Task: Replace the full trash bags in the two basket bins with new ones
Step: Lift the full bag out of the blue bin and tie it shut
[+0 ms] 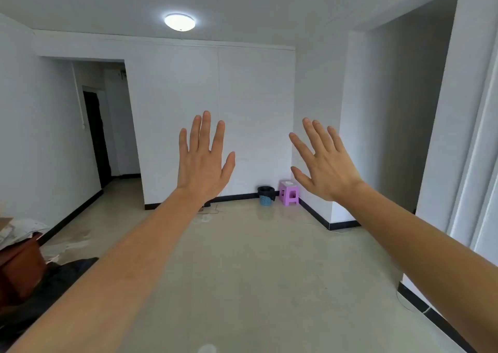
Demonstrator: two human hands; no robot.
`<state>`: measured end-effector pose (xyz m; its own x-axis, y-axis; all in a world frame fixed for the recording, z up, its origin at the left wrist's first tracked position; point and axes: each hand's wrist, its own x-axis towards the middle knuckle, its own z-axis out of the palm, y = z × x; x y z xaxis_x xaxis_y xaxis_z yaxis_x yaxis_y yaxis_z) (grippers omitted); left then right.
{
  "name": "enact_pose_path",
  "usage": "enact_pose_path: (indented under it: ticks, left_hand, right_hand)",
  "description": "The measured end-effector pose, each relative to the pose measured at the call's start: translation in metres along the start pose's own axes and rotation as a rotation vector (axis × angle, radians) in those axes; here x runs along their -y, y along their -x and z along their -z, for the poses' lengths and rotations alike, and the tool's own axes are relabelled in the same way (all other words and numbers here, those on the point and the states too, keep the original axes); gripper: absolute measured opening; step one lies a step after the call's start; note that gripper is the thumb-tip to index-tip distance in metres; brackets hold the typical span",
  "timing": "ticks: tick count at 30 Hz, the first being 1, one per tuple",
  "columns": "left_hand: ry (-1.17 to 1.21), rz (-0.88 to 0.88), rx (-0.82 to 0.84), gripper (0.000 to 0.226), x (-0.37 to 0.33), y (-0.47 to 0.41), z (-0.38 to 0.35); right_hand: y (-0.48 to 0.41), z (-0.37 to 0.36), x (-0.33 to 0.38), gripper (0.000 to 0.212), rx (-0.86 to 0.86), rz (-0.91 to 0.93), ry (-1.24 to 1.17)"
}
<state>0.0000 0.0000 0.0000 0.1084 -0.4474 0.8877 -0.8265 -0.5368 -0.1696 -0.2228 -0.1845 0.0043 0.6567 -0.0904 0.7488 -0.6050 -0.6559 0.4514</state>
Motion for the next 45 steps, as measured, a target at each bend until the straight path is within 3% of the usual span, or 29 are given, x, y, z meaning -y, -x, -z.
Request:
enact_pose_path:
  ticks: [3, 13, 16, 23, 32, 40, 45]
  left_hand:
    - [0.032, 0.035, 0.006, 0.068, -0.014, -0.019, -0.057]
    - [-0.101, -0.182, 0.046, 0.064, -0.040, -0.131, -0.263]
    - [-0.094, -0.186, 0.067, 0.064, -0.026, -0.146, -0.327]
    - [-0.136, -0.179, 0.126, 0.065, 0.030, -0.176, -0.502]
    - [-0.041, -0.180, 0.158, 0.063, 0.091, -0.296, -0.728]
    - [0.139, -0.145, 0.165, 0.062, 0.051, -0.373, -0.972]
    - [0.112, -0.180, 0.295, 0.064, 0.020, -0.443, -1.130]
  right_hand:
    - [-0.019, -0.054, -0.022, 0.074, -0.001, -0.043, 0.021]
    - [-0.114, -0.292, -0.082, 0.075, 0.068, -0.010, 0.004]
    - [-0.140, -0.362, -0.076, 0.076, 0.106, -0.045, -0.068]
    - [-0.209, -0.539, -0.042, 0.076, 0.139, 0.063, -0.084]
    - [-0.328, -0.758, -0.055, 0.075, 0.249, -0.052, -0.124]
    - [-0.384, -0.983, -0.123, 0.076, 0.278, -0.137, -0.097]
    - [-0.433, -1.133, -0.173, 0.076, 0.322, -0.230, -0.151]
